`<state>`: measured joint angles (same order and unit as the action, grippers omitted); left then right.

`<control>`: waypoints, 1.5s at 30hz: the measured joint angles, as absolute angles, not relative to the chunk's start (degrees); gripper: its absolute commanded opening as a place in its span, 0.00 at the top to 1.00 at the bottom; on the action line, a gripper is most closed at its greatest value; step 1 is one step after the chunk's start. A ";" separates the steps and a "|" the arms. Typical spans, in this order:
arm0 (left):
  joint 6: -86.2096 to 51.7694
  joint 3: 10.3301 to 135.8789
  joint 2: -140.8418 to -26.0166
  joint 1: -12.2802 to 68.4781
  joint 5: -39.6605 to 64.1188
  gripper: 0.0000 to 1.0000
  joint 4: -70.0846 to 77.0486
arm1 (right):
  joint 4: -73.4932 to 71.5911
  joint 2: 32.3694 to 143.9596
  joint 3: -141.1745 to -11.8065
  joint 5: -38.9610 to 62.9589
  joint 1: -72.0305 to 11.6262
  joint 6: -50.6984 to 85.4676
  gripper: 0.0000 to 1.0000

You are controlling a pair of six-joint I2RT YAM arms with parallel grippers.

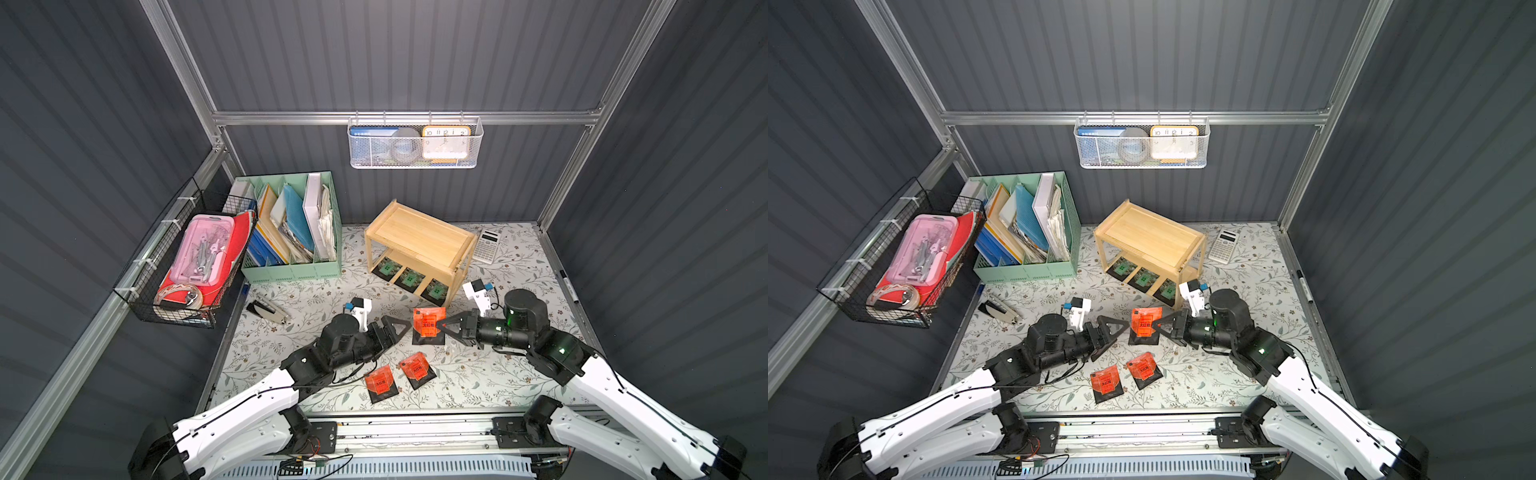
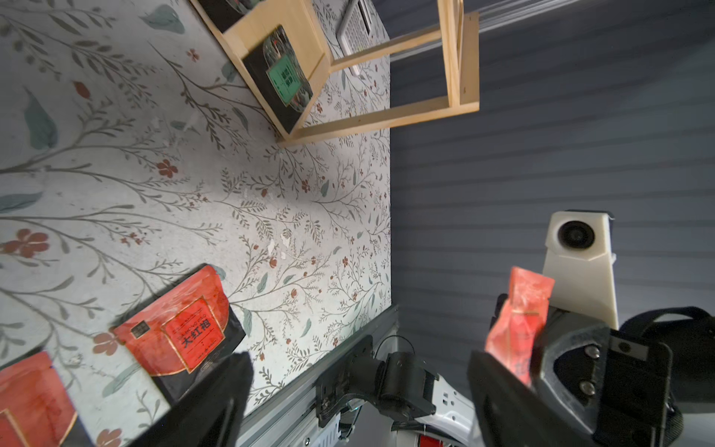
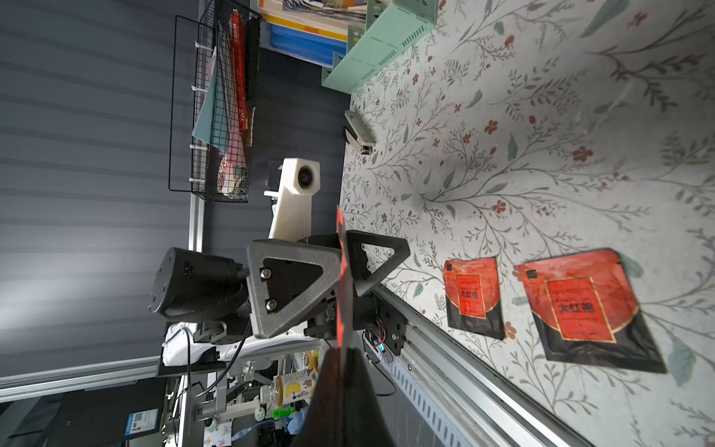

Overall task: Place the tea bags on the shelf by color
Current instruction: Pick up the tea bag from the center of the board, then place the tea bag on the shelf.

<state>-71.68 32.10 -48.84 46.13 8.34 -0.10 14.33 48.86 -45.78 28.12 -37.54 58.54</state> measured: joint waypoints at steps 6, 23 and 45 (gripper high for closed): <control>-72.07 34.44 -43.83 46.13 -0.62 0.00 -9.08 | 17.52 53.98 -54.26 21.58 -37.54 56.86 1.00; -71.77 42.06 -43.46 46.13 -14.87 0.00 -24.77 | 15.62 73.71 -72.47 6.04 -37.54 56.80 1.00; -71.31 45.04 -48.64 46.11 -26.65 0.00 -27.18 | 9.58 97.67 -91.13 5.10 -33.87 62.54 1.00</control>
<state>-71.31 45.04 -48.64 46.11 -26.65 -27.18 9.58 97.67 -91.13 5.10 -33.87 62.54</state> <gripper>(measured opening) 0.997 0.041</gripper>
